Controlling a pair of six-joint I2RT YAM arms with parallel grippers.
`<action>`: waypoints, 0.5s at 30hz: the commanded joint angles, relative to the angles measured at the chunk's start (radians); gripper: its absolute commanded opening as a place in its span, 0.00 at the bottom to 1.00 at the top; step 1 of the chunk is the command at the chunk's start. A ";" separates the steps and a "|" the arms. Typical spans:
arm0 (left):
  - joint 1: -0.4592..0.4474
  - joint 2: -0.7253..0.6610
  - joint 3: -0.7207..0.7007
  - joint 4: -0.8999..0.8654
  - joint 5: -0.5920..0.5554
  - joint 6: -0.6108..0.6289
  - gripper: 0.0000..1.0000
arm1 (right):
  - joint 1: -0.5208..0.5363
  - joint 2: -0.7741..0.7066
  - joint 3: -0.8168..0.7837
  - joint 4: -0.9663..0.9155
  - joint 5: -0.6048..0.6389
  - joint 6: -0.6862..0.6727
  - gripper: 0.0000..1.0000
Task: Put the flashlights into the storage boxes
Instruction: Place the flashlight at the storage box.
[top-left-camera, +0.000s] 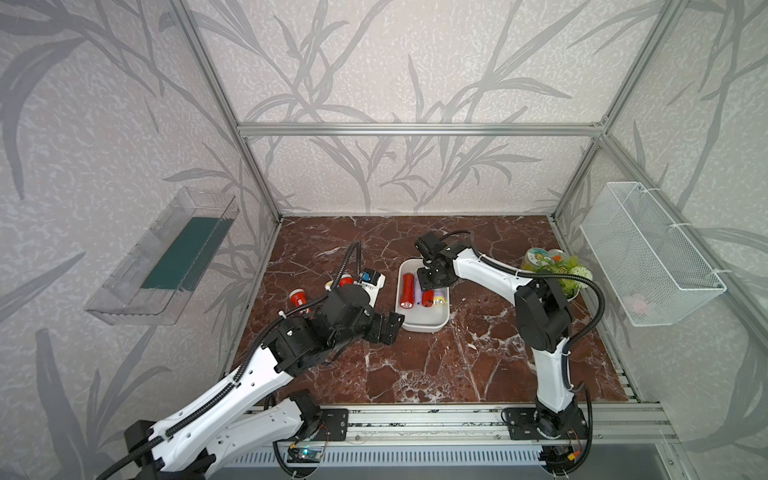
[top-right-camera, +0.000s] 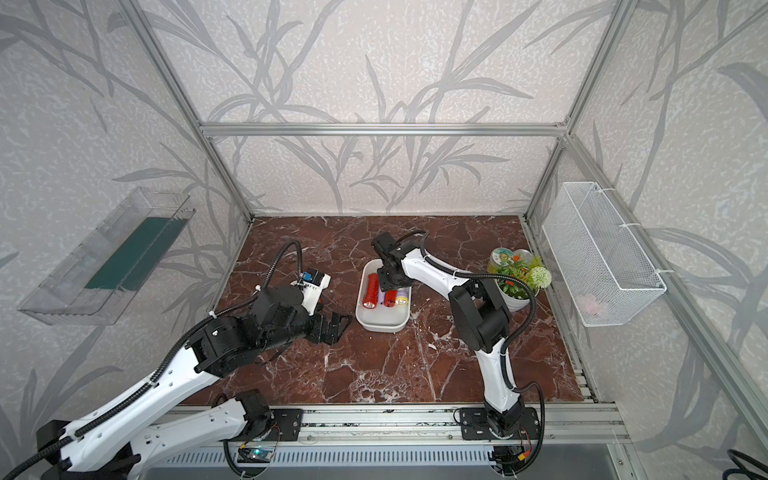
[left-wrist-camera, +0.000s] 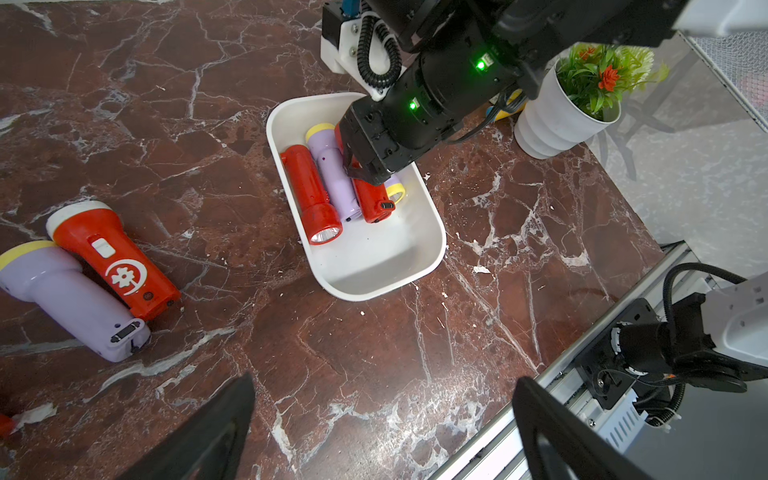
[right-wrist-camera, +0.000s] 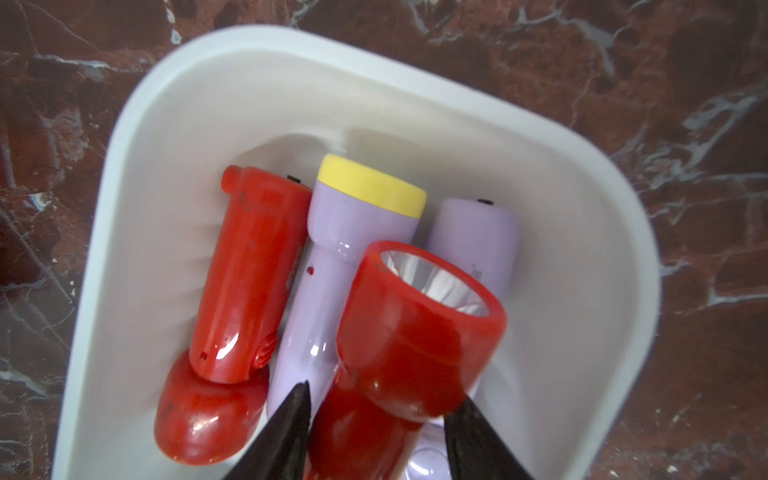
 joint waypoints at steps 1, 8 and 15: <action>0.003 -0.006 0.025 -0.042 -0.051 0.006 0.99 | 0.018 -0.092 -0.002 -0.028 0.027 -0.034 0.53; 0.019 -0.077 0.034 -0.190 -0.204 0.003 0.99 | 0.065 -0.110 0.034 -0.008 -0.052 -0.050 0.54; 0.119 -0.125 0.032 -0.287 -0.221 -0.020 0.99 | 0.112 -0.058 0.113 0.011 -0.101 -0.058 0.55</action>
